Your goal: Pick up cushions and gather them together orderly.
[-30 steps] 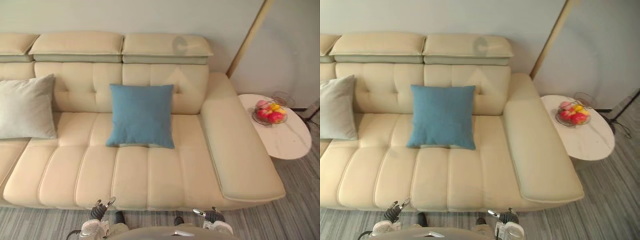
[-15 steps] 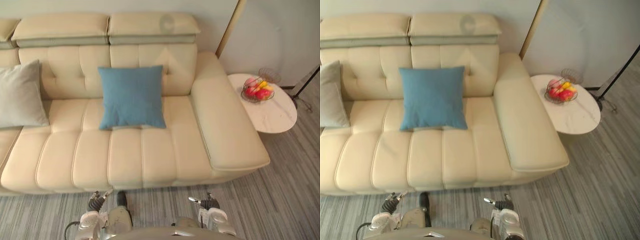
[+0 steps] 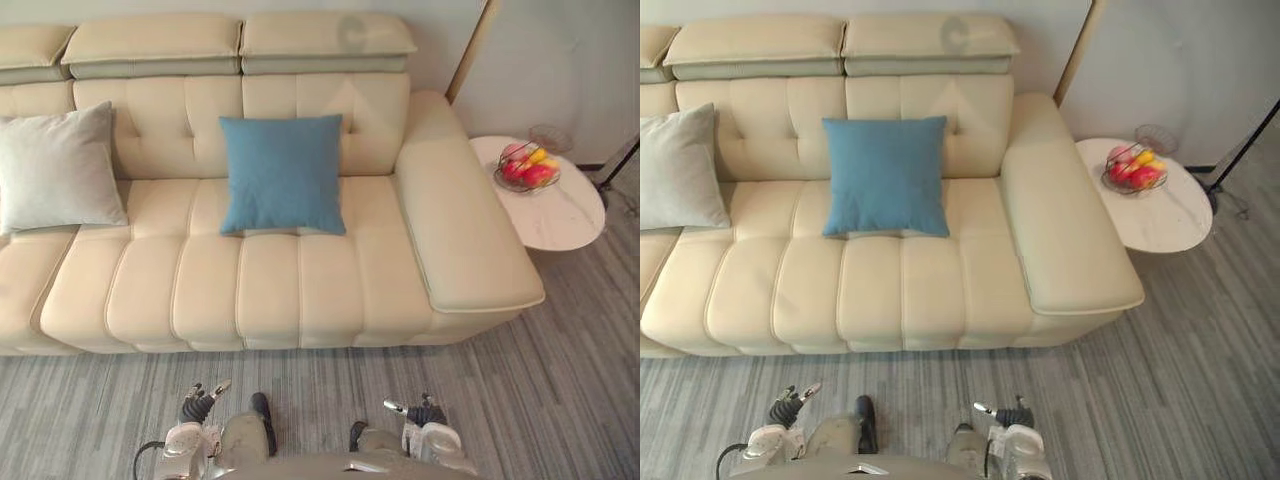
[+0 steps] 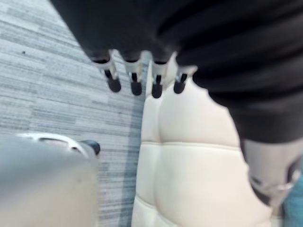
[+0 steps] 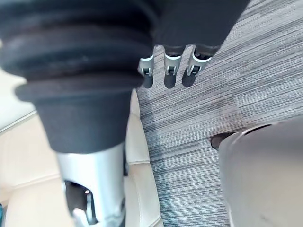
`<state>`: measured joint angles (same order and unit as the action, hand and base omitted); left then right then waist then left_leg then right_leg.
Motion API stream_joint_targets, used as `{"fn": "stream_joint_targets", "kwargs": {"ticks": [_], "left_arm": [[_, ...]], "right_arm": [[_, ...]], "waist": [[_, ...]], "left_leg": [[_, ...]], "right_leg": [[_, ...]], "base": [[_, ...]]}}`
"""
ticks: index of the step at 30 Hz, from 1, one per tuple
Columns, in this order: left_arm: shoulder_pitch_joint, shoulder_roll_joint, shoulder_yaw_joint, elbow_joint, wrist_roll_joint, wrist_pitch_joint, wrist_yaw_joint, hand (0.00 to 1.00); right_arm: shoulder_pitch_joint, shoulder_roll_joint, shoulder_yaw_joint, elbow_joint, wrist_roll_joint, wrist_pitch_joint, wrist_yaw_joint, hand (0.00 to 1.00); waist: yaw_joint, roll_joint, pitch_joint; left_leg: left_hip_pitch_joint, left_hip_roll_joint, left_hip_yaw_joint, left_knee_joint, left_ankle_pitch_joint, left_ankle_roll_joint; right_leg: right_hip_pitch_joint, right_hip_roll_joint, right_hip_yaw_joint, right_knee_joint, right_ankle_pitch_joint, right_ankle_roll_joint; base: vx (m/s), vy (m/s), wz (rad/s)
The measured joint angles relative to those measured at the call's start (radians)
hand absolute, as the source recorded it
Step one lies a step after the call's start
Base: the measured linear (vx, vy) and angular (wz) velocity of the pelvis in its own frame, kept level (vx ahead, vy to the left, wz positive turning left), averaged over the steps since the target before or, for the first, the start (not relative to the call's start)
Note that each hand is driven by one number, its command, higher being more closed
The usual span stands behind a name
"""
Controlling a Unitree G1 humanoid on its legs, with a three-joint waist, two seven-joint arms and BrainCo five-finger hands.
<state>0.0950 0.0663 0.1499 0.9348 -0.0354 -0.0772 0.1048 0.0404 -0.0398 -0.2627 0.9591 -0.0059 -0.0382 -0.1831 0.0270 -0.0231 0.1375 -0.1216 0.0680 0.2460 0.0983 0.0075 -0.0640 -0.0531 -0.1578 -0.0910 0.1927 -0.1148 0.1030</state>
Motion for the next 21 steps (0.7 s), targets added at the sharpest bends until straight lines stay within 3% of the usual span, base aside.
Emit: {"fn": "stream_joint_targets", "kwargs": {"ticks": [3,6,7,13,15,21], "left_arm": [[0.021,0.001,-0.007,0.011,0.0,0.002,-0.001,0.0],[0.014,0.0,-0.016,0.039,0.0,0.006,-0.002,0.0],[0.007,-0.005,-0.015,0.07,0.009,0.014,-0.005,0.0],[-0.006,-0.001,-0.014,0.104,0.02,0.016,-0.008,0.0],[-0.008,0.008,-0.014,0.107,0.02,0.016,-0.018,0.0],[-0.031,0.01,-0.014,0.12,0.02,0.026,-0.025,0.0]], "right_arm": [[0.018,0.005,-0.035,0.003,0.0,0.003,0.001,0.0],[0.025,0.005,-0.057,0.009,0.006,0.003,0.003,0.0],[0.031,-0.007,-0.074,0.044,0.008,0.008,0.008,0.0],[0.025,-0.007,-0.1,0.081,0.007,0.018,0.011,0.0],[0.021,-0.003,-0.103,0.091,0.0,0.023,0.029,0.0],[-0.015,-0.009,-0.095,0.125,-0.001,0.025,0.03,0.0]], "waist": [[-0.013,0.001,-0.031],[-0.026,0.019,-0.035],[-0.026,0.02,-0.047],[-0.026,0.017,-0.065],[-0.026,-0.001,-0.062],[-0.029,-0.006,-0.028]], "left_leg": [[0.086,-0.041,-0.002,-0.175,0.035,-0.005],[0.089,-0.043,-0.015,-0.184,0.04,-0.007],[0.134,-0.039,-0.03,-0.185,0.04,-0.007],[0.162,-0.04,-0.062,-0.184,0.087,0.021],[0.185,-0.041,-0.062,-0.178,0.084,0.025],[0.236,-0.041,-0.074,-0.184,0.045,0.009]], "right_leg": [[0.024,-0.009,0.006,-0.061,0.023,0.0],[0.033,-0.004,0.003,-0.076,0.023,0.0],[0.091,0.015,0.024,-0.115,0.024,-0.001],[0.125,0.024,0.027,-0.131,0.031,-0.002],[0.159,0.025,0.025,-0.143,0.038,0.01],[0.225,0.027,0.025,-0.167,0.004,0.001]], "base": [[-0.03,0.076,-0.11],[0.02,0.027,0.01],[0.14,0.004,-0.21],[0.13,-0.015,-0.09],[0.22,-0.045,0.0],[0.05,-0.017,0.02]]}}
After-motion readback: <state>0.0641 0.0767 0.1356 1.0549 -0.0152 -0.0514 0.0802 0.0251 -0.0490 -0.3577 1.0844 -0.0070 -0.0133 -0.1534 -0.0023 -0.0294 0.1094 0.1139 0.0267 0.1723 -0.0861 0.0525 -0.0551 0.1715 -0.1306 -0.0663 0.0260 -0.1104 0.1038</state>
